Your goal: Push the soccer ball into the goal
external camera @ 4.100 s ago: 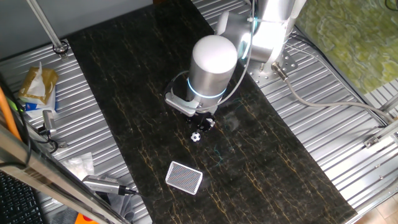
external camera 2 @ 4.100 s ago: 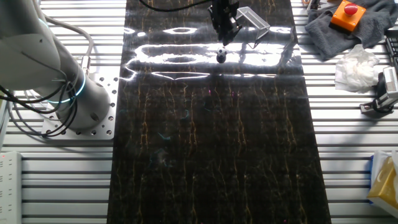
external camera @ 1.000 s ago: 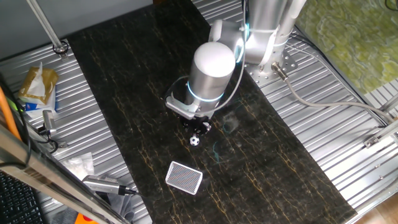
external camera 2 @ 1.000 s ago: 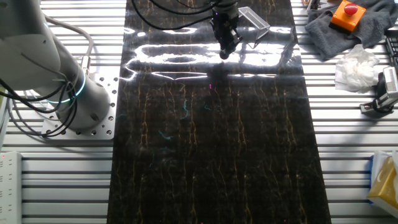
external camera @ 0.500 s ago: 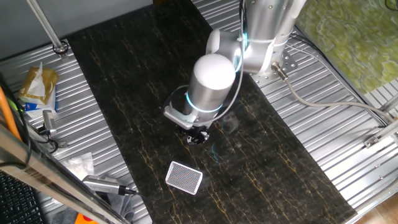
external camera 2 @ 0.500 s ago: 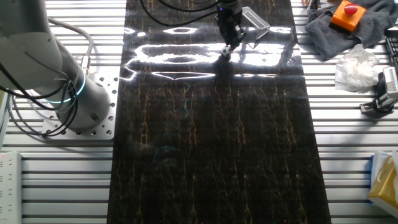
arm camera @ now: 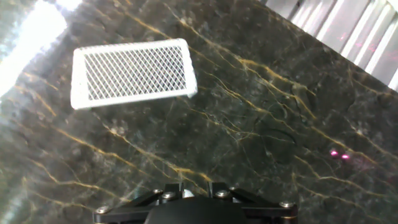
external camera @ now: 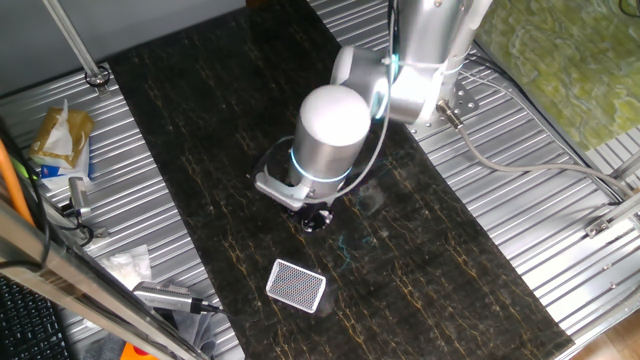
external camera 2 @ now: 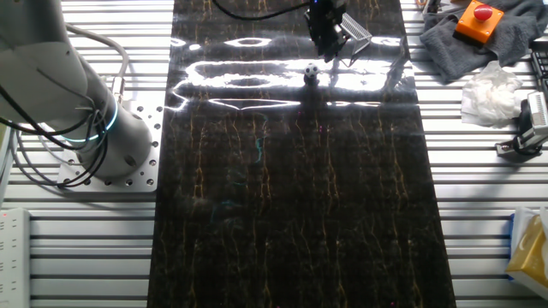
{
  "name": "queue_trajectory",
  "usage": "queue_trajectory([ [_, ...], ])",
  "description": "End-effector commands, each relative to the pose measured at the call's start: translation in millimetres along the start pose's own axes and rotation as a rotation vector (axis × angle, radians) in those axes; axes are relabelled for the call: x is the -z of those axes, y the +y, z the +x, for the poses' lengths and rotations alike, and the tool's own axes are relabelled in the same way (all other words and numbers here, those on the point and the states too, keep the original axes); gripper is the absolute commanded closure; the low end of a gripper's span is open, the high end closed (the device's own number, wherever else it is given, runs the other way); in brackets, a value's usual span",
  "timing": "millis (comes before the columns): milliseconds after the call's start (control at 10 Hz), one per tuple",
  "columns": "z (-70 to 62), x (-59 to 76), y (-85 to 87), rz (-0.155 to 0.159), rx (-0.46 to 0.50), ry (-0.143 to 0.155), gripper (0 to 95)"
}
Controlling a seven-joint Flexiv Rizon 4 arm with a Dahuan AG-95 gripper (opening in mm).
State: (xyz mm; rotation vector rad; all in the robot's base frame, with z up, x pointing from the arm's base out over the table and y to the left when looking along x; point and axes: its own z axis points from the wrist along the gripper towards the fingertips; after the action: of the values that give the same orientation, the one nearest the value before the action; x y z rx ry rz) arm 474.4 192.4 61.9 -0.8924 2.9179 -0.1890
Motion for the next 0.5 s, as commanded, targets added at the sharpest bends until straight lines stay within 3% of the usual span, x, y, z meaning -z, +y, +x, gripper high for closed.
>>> queue_trajectory([
  [100, 14.0, 5.3, -6.8, -0.007, 0.022, -0.001, 76.0],
  [500, 32.3, -4.9, -6.6, -0.002, 0.025, -0.012, 76.0],
])
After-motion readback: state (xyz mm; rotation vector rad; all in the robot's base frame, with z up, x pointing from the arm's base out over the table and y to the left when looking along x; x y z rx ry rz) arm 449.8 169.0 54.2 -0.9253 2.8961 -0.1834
